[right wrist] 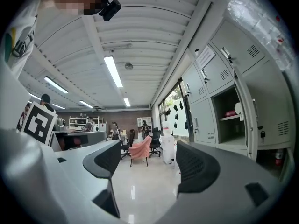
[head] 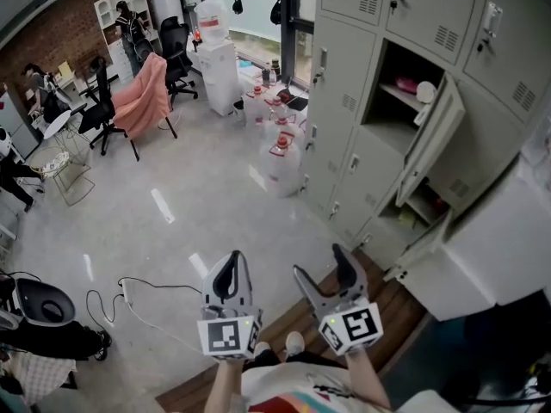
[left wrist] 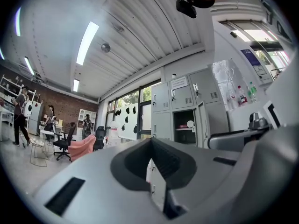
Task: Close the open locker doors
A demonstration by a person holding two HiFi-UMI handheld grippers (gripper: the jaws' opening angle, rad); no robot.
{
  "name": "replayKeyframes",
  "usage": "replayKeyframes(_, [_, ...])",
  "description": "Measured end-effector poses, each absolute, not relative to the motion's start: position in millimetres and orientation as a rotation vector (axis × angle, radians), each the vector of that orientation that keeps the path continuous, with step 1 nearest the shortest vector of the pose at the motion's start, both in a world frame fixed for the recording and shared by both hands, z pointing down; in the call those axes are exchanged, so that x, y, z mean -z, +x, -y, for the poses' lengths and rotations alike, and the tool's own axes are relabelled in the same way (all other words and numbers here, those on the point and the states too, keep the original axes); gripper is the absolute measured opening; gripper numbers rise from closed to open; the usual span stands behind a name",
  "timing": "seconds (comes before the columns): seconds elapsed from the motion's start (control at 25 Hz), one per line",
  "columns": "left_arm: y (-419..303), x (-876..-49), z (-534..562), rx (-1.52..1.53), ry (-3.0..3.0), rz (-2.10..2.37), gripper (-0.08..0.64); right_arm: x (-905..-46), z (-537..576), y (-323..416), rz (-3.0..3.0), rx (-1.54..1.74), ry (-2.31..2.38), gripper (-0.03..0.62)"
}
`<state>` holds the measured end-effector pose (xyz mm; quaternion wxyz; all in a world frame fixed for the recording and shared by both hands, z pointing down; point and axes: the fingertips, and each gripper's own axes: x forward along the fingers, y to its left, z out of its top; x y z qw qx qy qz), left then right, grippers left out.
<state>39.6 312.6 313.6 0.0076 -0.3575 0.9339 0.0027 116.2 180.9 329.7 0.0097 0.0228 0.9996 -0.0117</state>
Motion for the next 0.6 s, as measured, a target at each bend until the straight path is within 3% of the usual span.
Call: replayKeyframes(0.6, [6.8,-292.3,-295.3,0.023,-0.990,-2.866,0.006,-326.5,-164.5,74.1,-3.086,-0.011,0.204,0.341])
